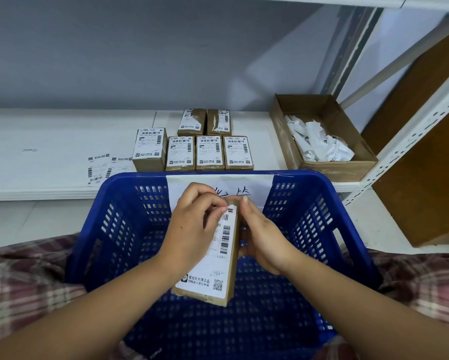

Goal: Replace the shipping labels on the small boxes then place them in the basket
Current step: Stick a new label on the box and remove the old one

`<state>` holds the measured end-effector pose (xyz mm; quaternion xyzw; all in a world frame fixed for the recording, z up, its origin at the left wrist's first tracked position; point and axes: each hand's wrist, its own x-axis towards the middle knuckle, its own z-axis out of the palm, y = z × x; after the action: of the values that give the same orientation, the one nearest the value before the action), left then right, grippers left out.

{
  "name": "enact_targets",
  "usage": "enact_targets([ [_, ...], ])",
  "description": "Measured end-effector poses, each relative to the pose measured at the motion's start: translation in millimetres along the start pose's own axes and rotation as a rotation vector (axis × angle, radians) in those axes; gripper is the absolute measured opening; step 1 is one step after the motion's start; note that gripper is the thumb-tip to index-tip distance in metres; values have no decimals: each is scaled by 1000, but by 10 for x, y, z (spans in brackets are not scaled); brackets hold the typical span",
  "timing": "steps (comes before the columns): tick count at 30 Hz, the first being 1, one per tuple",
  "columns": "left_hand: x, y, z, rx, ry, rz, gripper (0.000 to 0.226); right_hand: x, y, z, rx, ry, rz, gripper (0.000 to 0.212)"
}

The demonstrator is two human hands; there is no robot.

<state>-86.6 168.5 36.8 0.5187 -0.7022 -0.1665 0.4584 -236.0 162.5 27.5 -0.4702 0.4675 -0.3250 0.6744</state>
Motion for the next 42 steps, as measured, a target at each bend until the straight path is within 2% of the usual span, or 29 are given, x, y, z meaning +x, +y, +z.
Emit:
enact_targets([
  [7,-42,-4,14,32,-68,78,17,12,-55,-1,32,19,68,44],
  [11,-63,-11,25,36,-125,95,9,-6,-62,-9,33,27,95,40],
  [24,-31,51,-20,73,-139,168,9,-28,-157,-27,59,36,118,41],
  [32,-20,88,-73,-12,-213,74,10,-48,-190,-25,77,24,98,37],
  [37,-37,159,-99,-62,-233,-32,26,-45,-183,-32,57,8,91,35],
  [42,-25,139,-96,-92,-281,-21,16,-38,-178,-50,65,22,104,39],
])
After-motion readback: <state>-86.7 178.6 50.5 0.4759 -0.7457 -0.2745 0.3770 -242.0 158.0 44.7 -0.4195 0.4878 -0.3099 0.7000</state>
